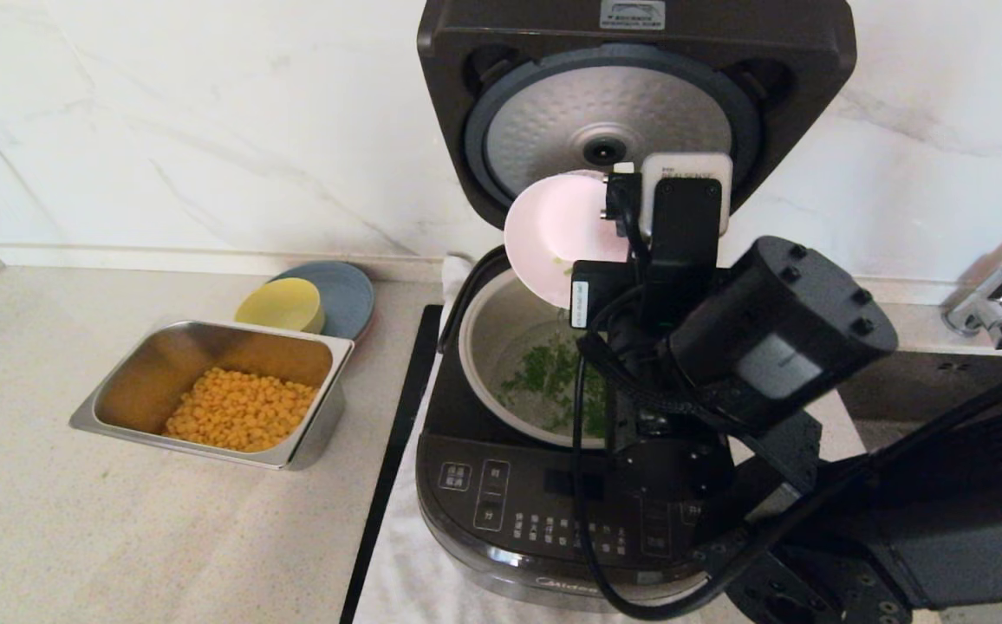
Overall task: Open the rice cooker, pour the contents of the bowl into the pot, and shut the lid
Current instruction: Pour the water from the bowl into the rice cooker
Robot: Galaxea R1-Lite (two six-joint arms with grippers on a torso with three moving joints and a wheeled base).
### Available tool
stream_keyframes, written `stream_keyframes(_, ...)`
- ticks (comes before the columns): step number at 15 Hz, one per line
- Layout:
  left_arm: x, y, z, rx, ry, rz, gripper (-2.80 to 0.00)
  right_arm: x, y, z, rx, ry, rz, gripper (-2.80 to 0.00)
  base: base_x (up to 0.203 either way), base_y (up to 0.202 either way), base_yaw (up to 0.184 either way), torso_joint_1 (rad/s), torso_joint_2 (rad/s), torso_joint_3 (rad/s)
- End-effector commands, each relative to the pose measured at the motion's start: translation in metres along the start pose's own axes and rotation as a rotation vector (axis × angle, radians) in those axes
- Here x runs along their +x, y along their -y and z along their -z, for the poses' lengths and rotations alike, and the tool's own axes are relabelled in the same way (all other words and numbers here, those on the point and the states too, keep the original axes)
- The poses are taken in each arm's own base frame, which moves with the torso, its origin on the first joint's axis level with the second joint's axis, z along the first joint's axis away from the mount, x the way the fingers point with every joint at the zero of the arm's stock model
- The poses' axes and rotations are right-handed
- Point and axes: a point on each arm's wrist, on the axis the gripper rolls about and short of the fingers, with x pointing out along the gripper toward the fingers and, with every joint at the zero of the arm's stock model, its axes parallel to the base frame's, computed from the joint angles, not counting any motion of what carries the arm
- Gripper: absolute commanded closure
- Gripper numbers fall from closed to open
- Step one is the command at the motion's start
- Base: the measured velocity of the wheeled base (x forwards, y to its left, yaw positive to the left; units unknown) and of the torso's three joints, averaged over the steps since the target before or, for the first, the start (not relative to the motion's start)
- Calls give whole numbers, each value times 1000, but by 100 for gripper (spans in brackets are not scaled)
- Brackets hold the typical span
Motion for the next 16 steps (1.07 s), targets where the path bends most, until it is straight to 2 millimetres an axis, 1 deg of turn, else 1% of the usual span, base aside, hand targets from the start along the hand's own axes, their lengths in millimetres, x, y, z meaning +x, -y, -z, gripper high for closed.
stream_keyframes(1, 0, 0, 0, 0, 0, 0, 0, -7, 2, 6, -7, 28, -11, 0, 0, 0, 0, 0, 0, 0)
stream_keyframes(4, 0, 0, 0, 0, 0, 0, 0, -10, 0, 0, 5, 40, -28, 0, 0, 0, 0, 0, 0, 0)
stream_keyframes(7, 0, 0, 0, 0, 0, 0, 0, -16, -6, 3, -1, 34, -50, 0, 0, 0, 0, 0, 0, 0)
stream_keyframes(11, 0, 0, 0, 0, 0, 0, 0, -14, -10, 7, -19, 27, -43, 0, 0, 0, 0, 0, 0, 0)
stream_keyframes(14, 0, 0, 0, 0, 0, 0, 0, -10, -11, -1, -30, 21, -39, 0, 0, 0, 0, 0, 0, 0)
stream_keyframes(16, 0, 0, 0, 0, 0, 0, 0, -9, -9, -11, -56, 7, -44, 0, 0, 0, 0, 0, 0, 0)
